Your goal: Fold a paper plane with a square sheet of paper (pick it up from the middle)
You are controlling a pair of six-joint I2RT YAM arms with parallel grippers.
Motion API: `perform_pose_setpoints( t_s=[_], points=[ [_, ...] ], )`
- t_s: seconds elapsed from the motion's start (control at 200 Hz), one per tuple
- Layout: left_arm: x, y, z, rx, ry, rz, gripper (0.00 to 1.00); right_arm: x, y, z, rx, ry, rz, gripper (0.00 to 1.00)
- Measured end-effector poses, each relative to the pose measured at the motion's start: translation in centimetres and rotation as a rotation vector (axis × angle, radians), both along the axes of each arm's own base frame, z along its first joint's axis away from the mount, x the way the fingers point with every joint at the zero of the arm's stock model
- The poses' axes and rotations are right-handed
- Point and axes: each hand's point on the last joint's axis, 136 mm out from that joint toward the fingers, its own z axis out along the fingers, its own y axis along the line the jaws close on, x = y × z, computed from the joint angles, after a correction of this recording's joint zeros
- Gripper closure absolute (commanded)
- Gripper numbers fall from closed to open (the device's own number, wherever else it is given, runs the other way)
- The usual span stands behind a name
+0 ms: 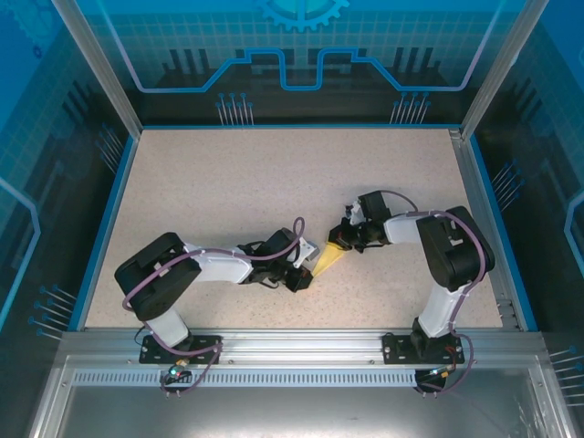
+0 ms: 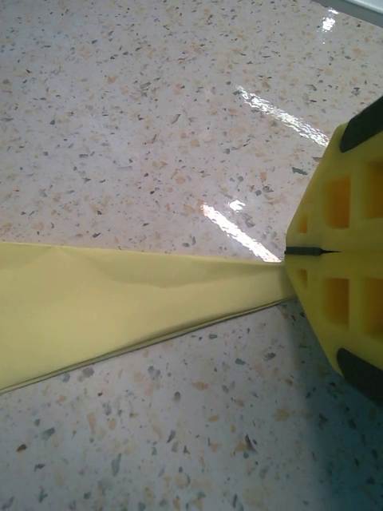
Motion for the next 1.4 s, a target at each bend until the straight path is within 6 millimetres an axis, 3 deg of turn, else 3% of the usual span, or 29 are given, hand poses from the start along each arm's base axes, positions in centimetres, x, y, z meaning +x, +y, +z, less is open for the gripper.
perform_pose_setpoints(
  t_s=[0.18, 0.365, 0.55, 0.755, 0.855, 1.16, 1.401],
  points=[
    [-0.5, 0.3, -0.1, 0.005, 0.017, -0.007, 1.0, 0.6, -0.1, 0.1, 0.016, -0.002, 0.004, 1.0],
    [-2.9, 1.7, 0.1, 0.043, 0.102, -0.029, 1.0, 4.4, -2.6, 0.2, -0.05, -0.1, -0.089, 1.0],
    [-4.3, 2.3, 1.6, 0.064, 0.15, -0.043, 1.0, 4.8, -2.8, 0.2, -0.057, -0.118, -0.092, 1.0],
    [-1.0, -0.9, 6.6, -0.036, 0.052, -0.043, 1.0, 4.8, -2.6, 0.3, -0.056, -0.138, -0.087, 1.0],
    [1.3, -2.7, 7.9, -0.078, 0.006, -0.033, 1.0, 4.7, -2.4, 0.3, -0.056, -0.158, -0.084, 1.0],
    [6.9, -4.2, 4.4, -0.068, -0.004, 0.04, 1.0, 3.5, -1.2, 0.4, -0.053, -0.181, -0.05, 1.0],
    [8.3, -4.4, 2.3, -0.05, 0.015, 0.059, 1.0, 3.5, -1.1, 0.4, -0.046, -0.188, -0.048, 1.0]
  ],
)
